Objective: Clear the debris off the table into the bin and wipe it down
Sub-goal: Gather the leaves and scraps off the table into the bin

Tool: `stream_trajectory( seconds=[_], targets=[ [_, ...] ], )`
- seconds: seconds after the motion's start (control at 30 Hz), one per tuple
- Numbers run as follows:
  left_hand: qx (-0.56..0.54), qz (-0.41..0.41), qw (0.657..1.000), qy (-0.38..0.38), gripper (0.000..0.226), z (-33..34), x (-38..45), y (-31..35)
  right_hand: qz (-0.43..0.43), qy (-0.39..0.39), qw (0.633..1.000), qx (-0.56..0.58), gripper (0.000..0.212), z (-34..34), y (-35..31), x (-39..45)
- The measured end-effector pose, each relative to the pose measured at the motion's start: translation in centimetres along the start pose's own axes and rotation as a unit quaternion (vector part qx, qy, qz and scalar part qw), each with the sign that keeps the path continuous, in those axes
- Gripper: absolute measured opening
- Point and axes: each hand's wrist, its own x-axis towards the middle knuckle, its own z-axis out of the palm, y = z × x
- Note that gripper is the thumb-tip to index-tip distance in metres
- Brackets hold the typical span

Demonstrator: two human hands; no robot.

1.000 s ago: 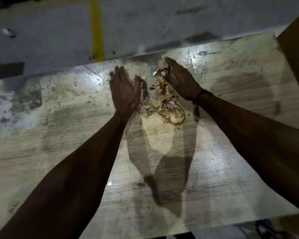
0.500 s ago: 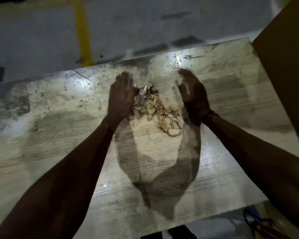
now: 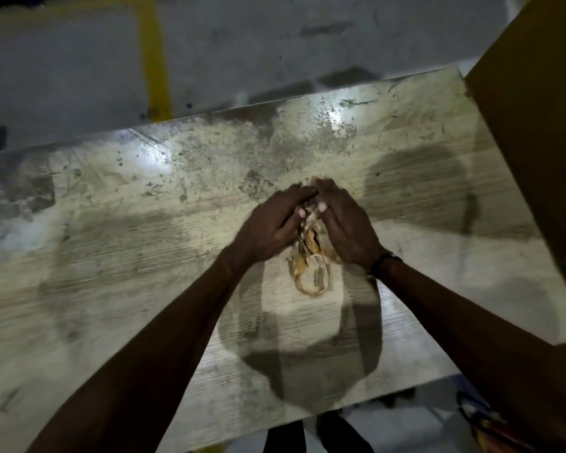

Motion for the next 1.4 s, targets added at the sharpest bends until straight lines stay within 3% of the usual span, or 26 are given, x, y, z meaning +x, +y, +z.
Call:
stream_trajectory(
  seconds=[0.1, 0.23, 0.3, 0.37, 0.53, 0.6, 0.87, 1.1, 1.23, 1.4],
  targets=[
    [-0.054, -0.034, 0.998, 0.023, 0.048, 0.4, -1.7, 1.3, 0.033, -0.008, 0.992, 0.118, 0.05, -0.7, -0.8, -1.5],
    [-0.016, -0.124, 0.977, 0.174, 0.047, -1.6, -3.9, -0.8, 0.123, 0.12, 0.979, 0.105, 0.056, -2.7, 1.2, -2.0],
    [0.024, -0.143, 0.974, 0.176, 0.057, -2.5, -4.4, -1.6, 0.162, 0.128, 0.976, 0.061, 0.062, -3.2, 1.7, -1.0],
    [0.052, -0.116, 0.982, 0.141, 0.058, -2.3, -4.1, -1.3, 0.186, 0.085, 0.977, 0.063, 0.064, -2.9, 1.1, 0.4],
    [0.058, -0.054, 0.994, 0.073, 0.052, -0.1, -3.8, -0.1, -0.002, -0.015, 0.998, 0.063, 0.049, -1.1, -0.2, 0.0],
    [0.046, -0.038, 0.996, 0.066, 0.048, 0.8, -4.8, 0.7, -0.033, -0.049, 0.996, 0.068, 0.046, -1.3, -0.6, -1.2],
    [0.031, -0.039, 0.991, 0.124, 0.042, 3.4, -8.3, 4.2, 0.016, -0.025, 0.995, 0.1, 0.048, -0.7, -2.7, -7.3],
    [0.042, -0.193, 0.957, 0.213, 0.052, 8.3, -9.6, 7.4, 0.1, 0.099, 0.988, 0.064, 0.058, 3.1, -6.5, -10.0],
    [0.022, -0.204, 0.94, 0.274, 0.048, 9.4, -8.9, 7.8, 0.141, 0.116, 0.98, 0.078, 0.063, 3.8, -7.1, -9.4],
    [-0.054, -0.205, 0.923, 0.321, 0.05, 9.8, -8.7, 7.4, 0.124, 0.115, 0.961, 0.217, 0.063, 4.8, -9.2, -7.9]
  ],
)
